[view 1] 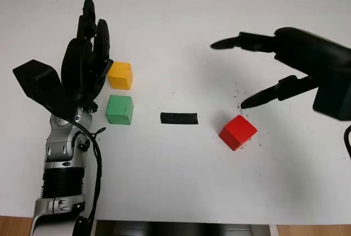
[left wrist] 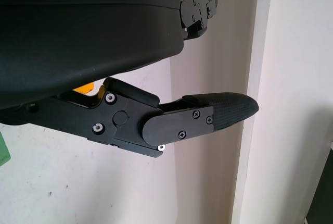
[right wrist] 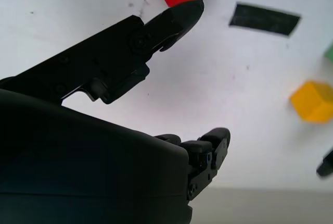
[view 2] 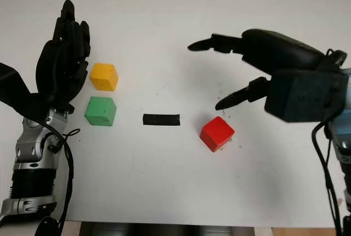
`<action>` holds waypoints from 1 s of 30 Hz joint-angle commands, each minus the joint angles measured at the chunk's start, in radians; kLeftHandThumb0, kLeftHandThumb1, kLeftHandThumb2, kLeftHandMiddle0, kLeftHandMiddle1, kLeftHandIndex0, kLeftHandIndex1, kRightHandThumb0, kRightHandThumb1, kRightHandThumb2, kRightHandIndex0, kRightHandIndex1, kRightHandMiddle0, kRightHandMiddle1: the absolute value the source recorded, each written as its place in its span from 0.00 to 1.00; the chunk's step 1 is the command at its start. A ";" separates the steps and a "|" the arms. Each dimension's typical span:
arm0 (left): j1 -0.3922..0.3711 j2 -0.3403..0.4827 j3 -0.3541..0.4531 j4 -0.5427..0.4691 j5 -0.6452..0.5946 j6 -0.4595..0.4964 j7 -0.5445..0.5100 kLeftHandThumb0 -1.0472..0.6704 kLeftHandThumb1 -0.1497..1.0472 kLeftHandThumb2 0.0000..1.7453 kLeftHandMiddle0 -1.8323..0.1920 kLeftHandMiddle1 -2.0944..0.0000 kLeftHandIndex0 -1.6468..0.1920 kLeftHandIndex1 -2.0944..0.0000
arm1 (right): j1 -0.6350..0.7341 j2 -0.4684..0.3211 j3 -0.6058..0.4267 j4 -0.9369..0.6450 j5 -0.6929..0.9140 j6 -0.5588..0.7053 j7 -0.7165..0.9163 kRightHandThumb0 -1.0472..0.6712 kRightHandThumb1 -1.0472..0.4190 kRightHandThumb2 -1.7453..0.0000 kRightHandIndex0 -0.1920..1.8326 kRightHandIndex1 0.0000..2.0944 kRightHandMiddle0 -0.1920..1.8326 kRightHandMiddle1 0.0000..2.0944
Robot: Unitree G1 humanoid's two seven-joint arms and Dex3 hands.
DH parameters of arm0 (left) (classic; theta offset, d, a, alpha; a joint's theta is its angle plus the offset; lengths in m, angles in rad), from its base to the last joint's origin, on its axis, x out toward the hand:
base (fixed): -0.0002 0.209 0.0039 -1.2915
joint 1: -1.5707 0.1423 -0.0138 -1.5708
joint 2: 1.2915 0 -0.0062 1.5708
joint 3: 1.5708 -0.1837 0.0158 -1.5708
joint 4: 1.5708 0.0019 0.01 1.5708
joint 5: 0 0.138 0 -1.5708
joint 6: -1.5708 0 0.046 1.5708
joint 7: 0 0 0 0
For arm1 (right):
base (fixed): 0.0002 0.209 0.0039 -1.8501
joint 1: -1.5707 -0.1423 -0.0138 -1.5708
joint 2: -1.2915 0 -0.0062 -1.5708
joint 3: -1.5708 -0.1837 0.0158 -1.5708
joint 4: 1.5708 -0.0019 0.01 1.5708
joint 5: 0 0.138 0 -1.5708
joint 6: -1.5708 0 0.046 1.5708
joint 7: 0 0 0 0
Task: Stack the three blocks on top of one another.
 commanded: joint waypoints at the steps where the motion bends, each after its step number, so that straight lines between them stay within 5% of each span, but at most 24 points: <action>1: -0.007 0.005 0.000 -0.015 0.007 -0.010 0.002 0.20 1.00 0.33 1.00 1.00 1.00 1.00 | -0.001 -0.044 0.018 -0.058 -0.015 0.003 0.044 0.28 0.21 0.97 0.23 0.03 0.27 0.07; 30: 0.006 0.008 0.012 -0.035 -0.013 -0.005 -0.006 0.20 1.00 0.33 1.00 1.00 1.00 1.00 | 0.172 -0.090 0.046 -0.171 -0.178 -0.096 0.089 0.20 0.22 0.97 0.19 0.01 0.30 0.03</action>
